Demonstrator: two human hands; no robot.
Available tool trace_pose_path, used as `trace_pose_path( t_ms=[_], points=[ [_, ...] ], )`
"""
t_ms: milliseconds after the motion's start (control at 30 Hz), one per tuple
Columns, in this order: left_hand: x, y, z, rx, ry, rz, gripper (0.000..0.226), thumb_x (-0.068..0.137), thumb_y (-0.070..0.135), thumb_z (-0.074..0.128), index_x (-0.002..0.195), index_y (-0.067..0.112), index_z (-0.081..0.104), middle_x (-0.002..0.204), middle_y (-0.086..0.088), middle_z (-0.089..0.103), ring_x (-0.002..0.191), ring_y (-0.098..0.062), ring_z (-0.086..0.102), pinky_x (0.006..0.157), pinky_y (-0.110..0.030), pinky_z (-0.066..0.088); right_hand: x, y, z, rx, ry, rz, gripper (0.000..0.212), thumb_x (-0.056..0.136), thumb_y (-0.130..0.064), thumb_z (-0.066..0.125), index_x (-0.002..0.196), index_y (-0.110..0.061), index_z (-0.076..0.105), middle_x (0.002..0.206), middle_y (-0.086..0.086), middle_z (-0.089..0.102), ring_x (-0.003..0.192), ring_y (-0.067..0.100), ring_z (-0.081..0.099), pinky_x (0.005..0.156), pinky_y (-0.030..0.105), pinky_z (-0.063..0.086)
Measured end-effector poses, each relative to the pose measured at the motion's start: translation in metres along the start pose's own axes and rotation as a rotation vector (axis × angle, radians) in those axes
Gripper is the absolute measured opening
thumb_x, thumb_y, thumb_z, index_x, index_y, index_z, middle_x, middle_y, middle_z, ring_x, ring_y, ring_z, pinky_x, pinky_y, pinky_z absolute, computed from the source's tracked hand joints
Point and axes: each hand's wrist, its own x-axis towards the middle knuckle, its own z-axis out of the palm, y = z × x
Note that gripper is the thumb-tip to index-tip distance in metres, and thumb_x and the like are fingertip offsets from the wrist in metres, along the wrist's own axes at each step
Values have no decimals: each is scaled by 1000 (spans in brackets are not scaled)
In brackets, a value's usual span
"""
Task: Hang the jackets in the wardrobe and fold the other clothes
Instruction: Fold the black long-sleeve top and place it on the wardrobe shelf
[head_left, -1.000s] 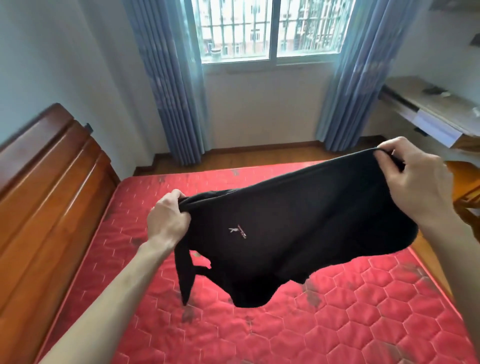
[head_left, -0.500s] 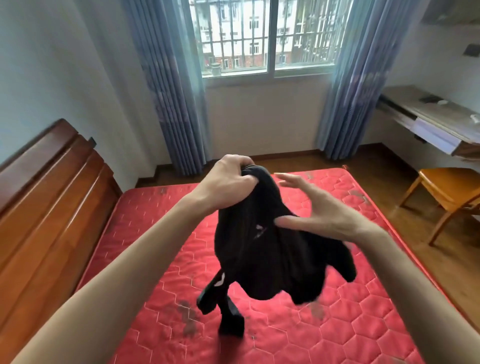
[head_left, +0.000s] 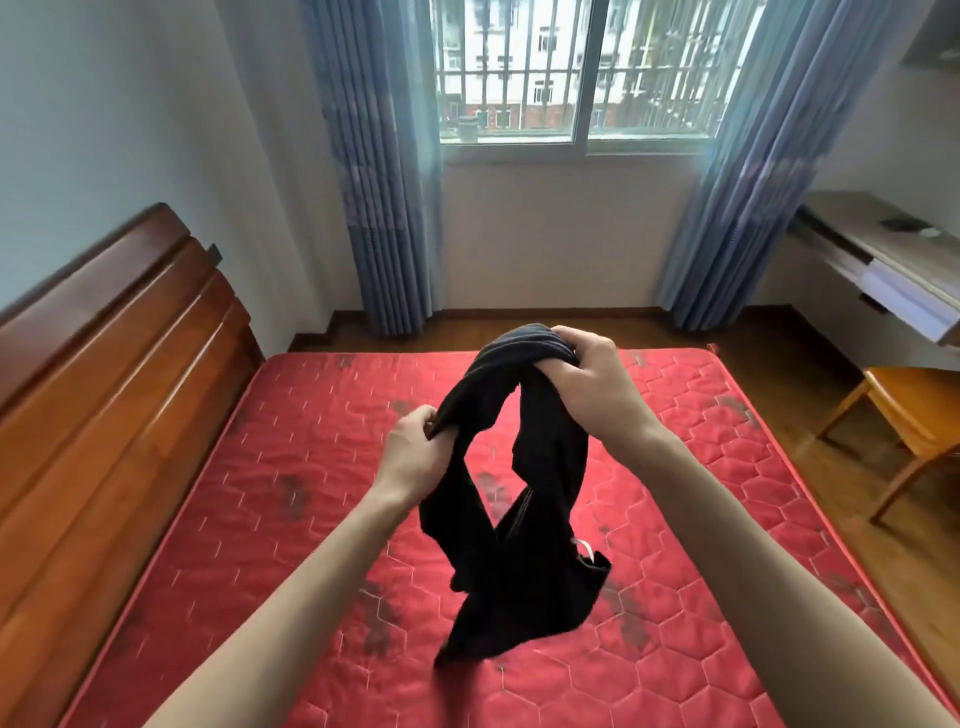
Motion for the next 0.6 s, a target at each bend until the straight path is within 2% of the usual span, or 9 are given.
trace_pose_path(
  t_ms=[67, 133, 167, 233, 333, 400, 433, 500, 600],
  points=[
    [-10, -23, 16, -154, 50, -175, 35, 97, 40, 66, 105, 10, 51, 102, -9, 62, 94, -29, 62, 83, -46, 52, 3, -2, 4, 35, 62, 88, 17, 88, -17, 60, 83, -19, 77, 68, -7, 70, 61, 5, 61, 54, 21, 49],
    [-24, -41, 34, -100, 150, -241, 47, 95, 44, 68, 111, 11, 39, 115, -8, 46, 109, -29, 47, 94, -47, 46, 6, -2, 6, 66, 119, 178, 20, 88, -28, 61, 82, -16, 75, 63, -7, 66, 56, 6, 59, 49, 21, 47],
    [-33, -44, 41, -44, 221, -214, 46, 93, 41, 70, 110, 12, 37, 115, -6, 41, 112, -28, 40, 96, -44, 41, 7, -3, 6, 85, 135, 220, 24, 89, -33, 61, 81, -15, 73, 61, -8, 65, 54, 7, 59, 47, 21, 46],
    [-52, -40, 54, -79, 317, -53, 37, 93, 30, 70, 103, 13, 39, 107, -2, 41, 105, -26, 41, 92, -41, 39, 10, -3, 5, 108, 128, 298, 30, 92, -42, 60, 86, -15, 72, 59, -10, 66, 53, 5, 63, 46, 19, 47],
    [-81, -26, 66, -194, 163, 292, 23, 97, 34, 63, 93, 17, 48, 89, 3, 48, 86, -21, 49, 79, -42, 46, 12, -3, 5, 98, 100, 367, 34, 100, -49, 55, 98, -19, 72, 67, -15, 73, 60, -1, 68, 51, 15, 51],
    [-90, -20, 77, -82, 53, 445, 28, 92, 45, 64, 97, 20, 53, 92, 7, 53, 86, -17, 54, 79, -35, 47, 11, -4, 6, 121, 83, 397, 34, 103, -49, 51, 100, -23, 73, 77, -16, 77, 69, -1, 72, 55, 16, 54],
    [-91, -19, 85, -24, 14, 446, 36, 89, 50, 66, 106, 22, 53, 99, 10, 53, 91, -15, 55, 82, -31, 48, 11, -5, 7, 147, 76, 419, 34, 104, -49, 50, 101, -23, 72, 81, -14, 78, 73, 1, 74, 56, 17, 55],
    [-88, -16, 97, -10, -26, 321, 53, 84, 51, 70, 124, 26, 46, 113, 13, 50, 102, -13, 58, 87, -29, 50, 10, -7, 6, 215, 71, 461, 32, 106, -45, 49, 103, -23, 72, 81, -12, 79, 72, 3, 75, 53, 17, 55],
    [-75, -23, 103, -71, -105, 181, 55, 86, 28, 73, 133, 29, 44, 115, 9, 65, 106, -18, 67, 88, -39, 55, 11, -10, -4, 325, 113, 528, 31, 106, -42, 52, 105, -19, 72, 81, -8, 80, 73, 5, 76, 56, 18, 57]
  ],
)
